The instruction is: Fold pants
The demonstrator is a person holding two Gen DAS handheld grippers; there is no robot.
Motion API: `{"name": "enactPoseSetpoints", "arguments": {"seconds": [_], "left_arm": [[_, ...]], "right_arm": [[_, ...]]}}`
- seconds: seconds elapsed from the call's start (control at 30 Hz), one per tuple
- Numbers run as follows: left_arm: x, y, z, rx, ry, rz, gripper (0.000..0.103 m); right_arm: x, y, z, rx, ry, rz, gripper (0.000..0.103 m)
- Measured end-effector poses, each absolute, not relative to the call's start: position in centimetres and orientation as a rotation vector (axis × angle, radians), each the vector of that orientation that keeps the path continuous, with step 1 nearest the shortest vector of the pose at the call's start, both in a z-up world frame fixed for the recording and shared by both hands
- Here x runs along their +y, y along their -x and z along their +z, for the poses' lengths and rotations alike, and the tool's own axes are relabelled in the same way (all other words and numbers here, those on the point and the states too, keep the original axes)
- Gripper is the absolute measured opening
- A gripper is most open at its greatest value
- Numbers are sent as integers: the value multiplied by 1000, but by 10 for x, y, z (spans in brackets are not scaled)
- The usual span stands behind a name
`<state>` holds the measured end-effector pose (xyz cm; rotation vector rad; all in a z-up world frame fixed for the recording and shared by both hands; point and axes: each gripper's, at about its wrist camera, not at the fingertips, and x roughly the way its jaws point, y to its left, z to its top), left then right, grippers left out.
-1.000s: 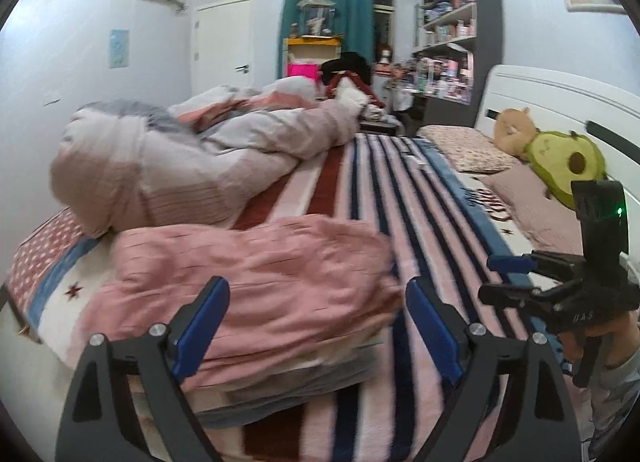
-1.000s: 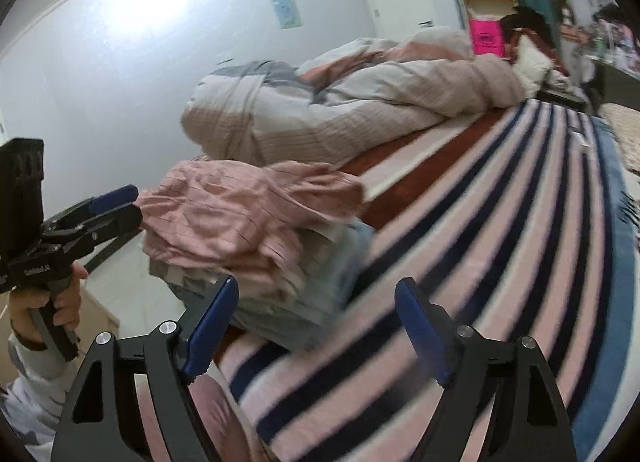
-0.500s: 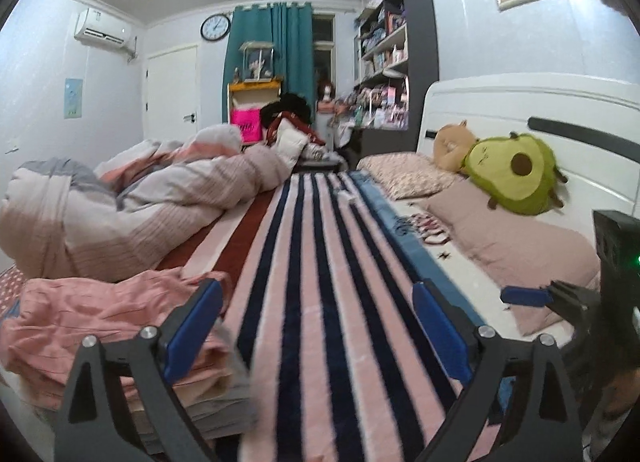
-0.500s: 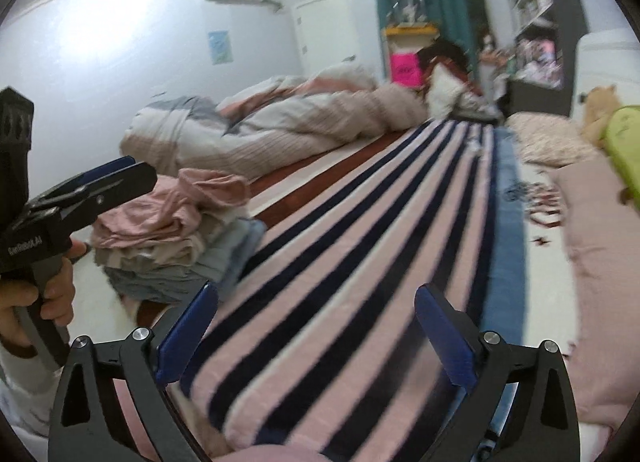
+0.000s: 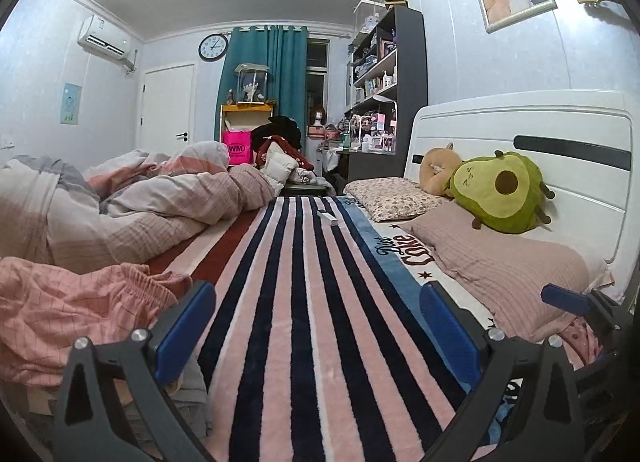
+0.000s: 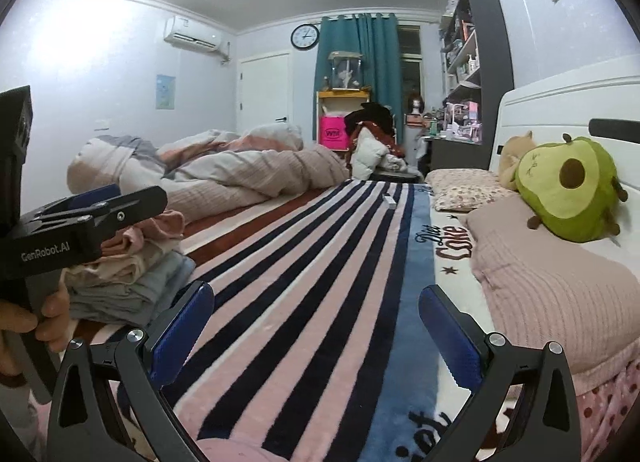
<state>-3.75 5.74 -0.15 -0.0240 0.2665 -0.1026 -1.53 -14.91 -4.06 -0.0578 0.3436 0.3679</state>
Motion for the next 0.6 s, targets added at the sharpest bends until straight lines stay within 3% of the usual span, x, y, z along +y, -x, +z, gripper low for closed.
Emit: {"name": "enactPoseSetpoints", "arguments": {"seconds": [0.6], "left_arm": [[66, 43, -5, 262, 36, -92, 101]], "right_arm": [[-143, 18, -36, 336, 63, 391, 102]]}}
